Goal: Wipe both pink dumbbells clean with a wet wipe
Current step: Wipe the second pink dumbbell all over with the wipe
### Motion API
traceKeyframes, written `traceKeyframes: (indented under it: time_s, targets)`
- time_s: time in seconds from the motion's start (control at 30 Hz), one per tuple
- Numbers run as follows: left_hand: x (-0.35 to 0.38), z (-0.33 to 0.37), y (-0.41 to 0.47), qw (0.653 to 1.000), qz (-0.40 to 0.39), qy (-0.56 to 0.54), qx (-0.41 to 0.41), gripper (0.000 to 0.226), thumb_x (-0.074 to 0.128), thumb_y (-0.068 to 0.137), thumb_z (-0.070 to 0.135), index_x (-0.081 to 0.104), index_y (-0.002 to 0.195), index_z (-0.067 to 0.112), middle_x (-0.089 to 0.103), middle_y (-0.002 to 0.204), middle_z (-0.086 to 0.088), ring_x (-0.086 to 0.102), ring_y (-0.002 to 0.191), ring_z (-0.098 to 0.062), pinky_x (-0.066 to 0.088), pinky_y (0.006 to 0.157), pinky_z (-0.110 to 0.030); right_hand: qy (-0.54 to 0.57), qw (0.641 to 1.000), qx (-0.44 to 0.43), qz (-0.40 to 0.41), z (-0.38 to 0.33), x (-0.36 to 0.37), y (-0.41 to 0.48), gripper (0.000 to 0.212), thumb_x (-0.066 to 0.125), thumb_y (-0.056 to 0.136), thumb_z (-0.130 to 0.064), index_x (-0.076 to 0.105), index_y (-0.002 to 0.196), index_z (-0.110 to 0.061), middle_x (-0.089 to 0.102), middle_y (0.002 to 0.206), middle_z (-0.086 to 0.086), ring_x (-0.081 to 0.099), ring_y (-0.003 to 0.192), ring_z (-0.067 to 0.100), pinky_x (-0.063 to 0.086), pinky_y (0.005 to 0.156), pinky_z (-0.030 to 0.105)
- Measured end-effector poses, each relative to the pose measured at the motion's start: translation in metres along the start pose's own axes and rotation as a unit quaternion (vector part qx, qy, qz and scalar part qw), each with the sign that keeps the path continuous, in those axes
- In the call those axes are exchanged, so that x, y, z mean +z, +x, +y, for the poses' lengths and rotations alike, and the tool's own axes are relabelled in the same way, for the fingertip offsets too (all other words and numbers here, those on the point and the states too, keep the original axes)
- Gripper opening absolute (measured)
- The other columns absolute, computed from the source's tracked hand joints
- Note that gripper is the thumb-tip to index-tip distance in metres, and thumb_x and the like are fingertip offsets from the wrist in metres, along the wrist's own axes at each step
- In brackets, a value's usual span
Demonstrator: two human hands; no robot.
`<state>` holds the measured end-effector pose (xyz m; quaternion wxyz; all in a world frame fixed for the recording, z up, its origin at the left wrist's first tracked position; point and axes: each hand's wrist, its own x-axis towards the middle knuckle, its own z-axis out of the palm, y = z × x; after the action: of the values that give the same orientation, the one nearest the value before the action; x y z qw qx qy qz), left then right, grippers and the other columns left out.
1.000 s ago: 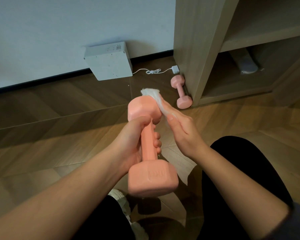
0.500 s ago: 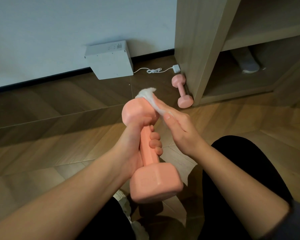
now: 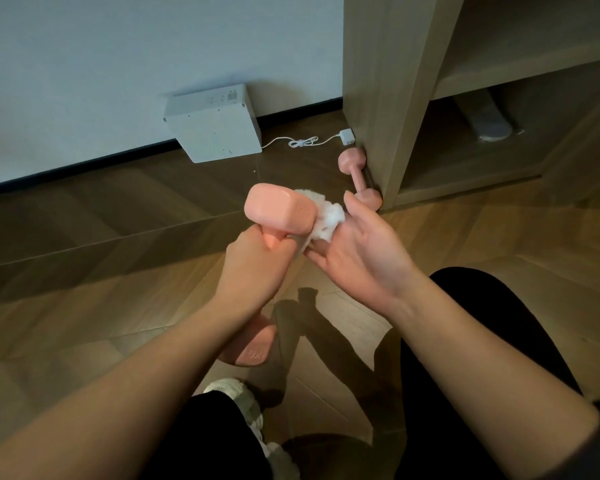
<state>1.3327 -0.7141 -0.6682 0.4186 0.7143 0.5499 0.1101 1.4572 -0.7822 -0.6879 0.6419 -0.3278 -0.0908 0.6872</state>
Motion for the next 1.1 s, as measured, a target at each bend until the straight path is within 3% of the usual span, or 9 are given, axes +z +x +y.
traceKeyframes:
  time_s: [0.17,0.3,0.47,0.57,0.67,0.8,0.93,1.1]
  targets:
    - [0.003,0.000,0.001,0.995,0.001,0.095,0.032,0.016,0.054,0.091,0.024,0.049,0.076,0.022,0.058,0.064,0.001,0.056,0.052,-0.011,0.044,0.051,-0.025,0.091,0.995,0.034,0.000,0.001,-0.002,-0.002,0.060,0.023,0.101,-0.052,0.039,0.145,-0.014,0.054,0.141,0.013,0.046,0.134,0.028,0.023,0.120,0.047]
    - [-0.005,0.000,0.010,0.991,0.003,0.127,0.032,0.010,0.052,0.089,0.024,0.054,0.082,0.017,0.061,0.069,-0.004,0.062,0.059,-0.020,0.056,0.059,-0.034,0.119,0.992,0.041,-0.016,0.001,-0.002,-0.005,0.063,0.025,0.101,-0.053,0.037,0.145,-0.010,0.054,0.140,0.017,0.048,0.133,0.031,0.026,0.119,0.046]
    - [0.001,0.003,0.006,0.988,-0.061,0.135,0.049,0.013,0.055,0.093,0.025,0.047,0.082,0.025,0.058,0.072,0.002,0.057,0.058,-0.011,0.046,0.053,-0.025,0.143,0.988,0.043,0.026,-0.001,-0.014,-0.005,0.057,0.031,0.101,-0.052,0.040,0.143,-0.016,0.057,0.137,0.016,0.051,0.129,0.033,0.030,0.117,0.047]
    - [-0.008,0.005,0.015,0.988,-0.043,0.136,0.056,0.009,0.055,0.092,0.026,0.052,0.086,0.020,0.059,0.072,0.001,0.058,0.059,-0.013,0.055,0.060,-0.033,0.157,0.987,0.043,0.016,0.000,-0.012,-0.003,0.058,0.032,0.101,-0.052,0.038,0.145,-0.015,0.055,0.139,0.018,0.050,0.131,0.033,0.027,0.118,0.047]
    - [-0.009,0.008,0.012,0.986,-0.062,0.134,0.079,0.011,0.058,0.090,0.029,0.056,0.089,0.018,0.060,0.073,0.001,0.057,0.058,-0.013,0.055,0.060,-0.036,0.157,0.986,0.038,0.030,-0.003,-0.011,-0.004,0.051,0.031,0.102,-0.051,0.049,0.131,-0.014,0.058,0.135,0.017,0.051,0.129,0.033,0.029,0.117,0.047]
    - [-0.004,0.011,0.007,0.985,-0.121,0.120,0.042,0.013,0.061,0.091,0.029,0.055,0.082,0.022,0.058,0.068,0.002,0.054,0.047,-0.009,0.042,0.046,-0.018,0.159,0.985,0.044,0.060,-0.003,-0.016,-0.006,0.044,0.033,0.101,-0.051,0.056,0.113,-0.015,0.063,0.128,0.016,0.055,0.124,0.031,0.034,0.114,0.045]
    - [-0.012,0.011,0.015,0.989,-0.093,0.113,0.008,0.017,0.062,0.091,0.025,0.061,0.083,0.010,0.059,0.063,-0.007,0.053,0.040,-0.014,0.043,0.041,-0.022,0.154,0.986,0.049,0.049,-0.001,-0.009,-0.005,0.046,0.032,0.101,-0.050,0.058,0.114,-0.015,0.064,0.127,0.017,0.054,0.126,0.030,0.032,0.116,0.044]
    - [0.000,0.014,0.007,0.986,-0.146,0.048,-0.058,0.019,0.065,0.089,0.027,0.061,0.085,0.009,0.055,0.059,-0.006,0.048,0.038,-0.012,0.042,0.040,-0.023,0.150,0.986,0.028,0.075,0.001,-0.007,-0.004,0.040,0.032,0.102,-0.048,0.058,0.107,-0.018,0.067,0.122,0.015,0.058,0.122,0.029,0.034,0.114,0.047]
